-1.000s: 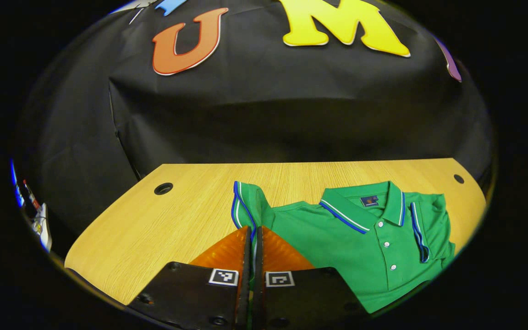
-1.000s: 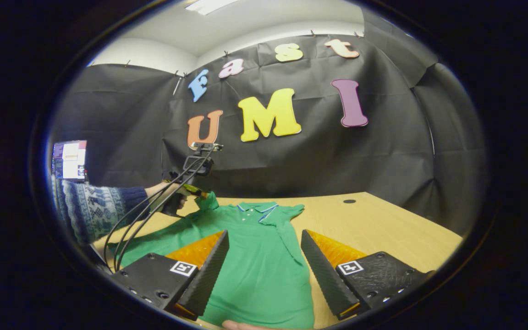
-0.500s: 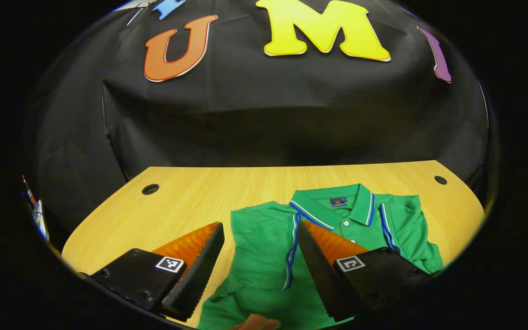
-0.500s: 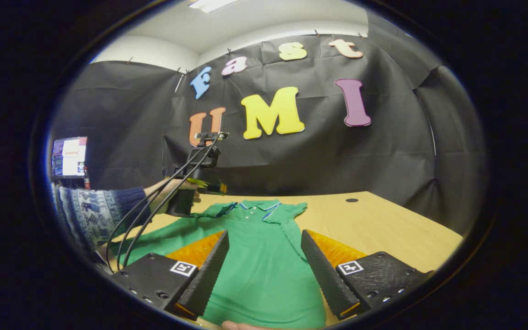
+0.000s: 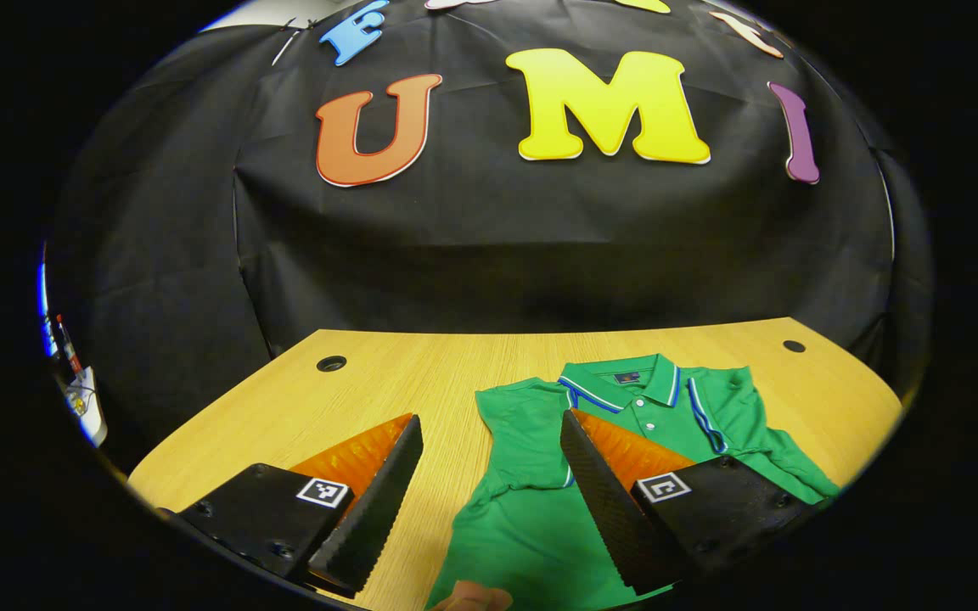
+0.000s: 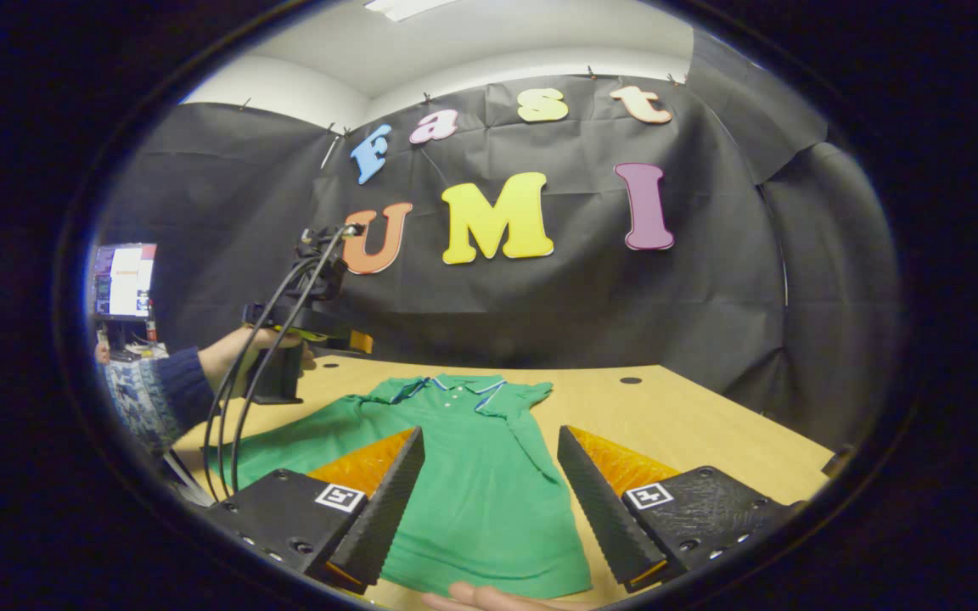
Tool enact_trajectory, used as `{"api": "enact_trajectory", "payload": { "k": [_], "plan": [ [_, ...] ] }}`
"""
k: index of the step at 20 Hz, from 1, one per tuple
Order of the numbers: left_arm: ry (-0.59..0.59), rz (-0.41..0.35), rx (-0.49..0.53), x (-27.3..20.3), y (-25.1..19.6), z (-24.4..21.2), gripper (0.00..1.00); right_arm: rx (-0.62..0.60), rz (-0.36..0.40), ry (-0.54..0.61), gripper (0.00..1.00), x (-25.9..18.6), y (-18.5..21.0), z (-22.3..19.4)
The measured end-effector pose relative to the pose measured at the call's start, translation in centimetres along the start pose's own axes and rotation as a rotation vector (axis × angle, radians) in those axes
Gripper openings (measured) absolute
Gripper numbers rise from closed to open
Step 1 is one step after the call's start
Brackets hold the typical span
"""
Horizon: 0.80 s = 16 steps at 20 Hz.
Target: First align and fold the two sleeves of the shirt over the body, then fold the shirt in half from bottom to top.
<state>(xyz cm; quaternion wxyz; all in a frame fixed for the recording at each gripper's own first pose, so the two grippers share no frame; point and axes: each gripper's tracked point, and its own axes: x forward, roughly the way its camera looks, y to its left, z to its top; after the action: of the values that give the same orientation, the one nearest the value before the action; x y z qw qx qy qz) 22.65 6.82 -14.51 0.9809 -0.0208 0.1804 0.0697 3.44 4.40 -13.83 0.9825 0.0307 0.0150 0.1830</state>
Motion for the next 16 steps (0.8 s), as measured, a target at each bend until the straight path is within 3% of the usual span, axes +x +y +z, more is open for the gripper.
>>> {"api": "enact_trajectory", "payload": {
  "k": [3, 6, 7, 8, 13, 16],
  "plan": [
    [-0.051, -0.02, -0.001, -4.7, 1.8, -0.3, 1.0, -0.012, -0.042, -0.002, 0.95, -1.9, -0.5, 0.5],
    [-0.083, 0.007, 0.02, -9.4, 4.2, -2.2, 1.0, -0.029, -0.085, -0.028, 0.95, -3.5, -1.2, 1.1],
    [-0.082, 0.018, 0.014, -10.9, 4.8, -3.3, 1.0, -0.039, -0.097, -0.029, 0.92, -3.9, -1.3, 0.8],
    [-0.067, 0.018, 0.005, -12.4, 5.0, -4.8, 1.0, -0.052, -0.11, -0.022, 0.95, -4.3, -1.6, 0.3],
    [-0.031, 0.017, 0.033, -18.0, 5.9, -10.2, 1.0, -0.075, -0.158, 0.093, 0.96, -5.3, -2.5, -3.7],
    [0.016, -0.028, 0.037, -20.0, 4.6, -13.1, 1.0, -0.075, -0.185, 0.166, 0.95, -5.5, -3.2, -5.8]
  ]
}}
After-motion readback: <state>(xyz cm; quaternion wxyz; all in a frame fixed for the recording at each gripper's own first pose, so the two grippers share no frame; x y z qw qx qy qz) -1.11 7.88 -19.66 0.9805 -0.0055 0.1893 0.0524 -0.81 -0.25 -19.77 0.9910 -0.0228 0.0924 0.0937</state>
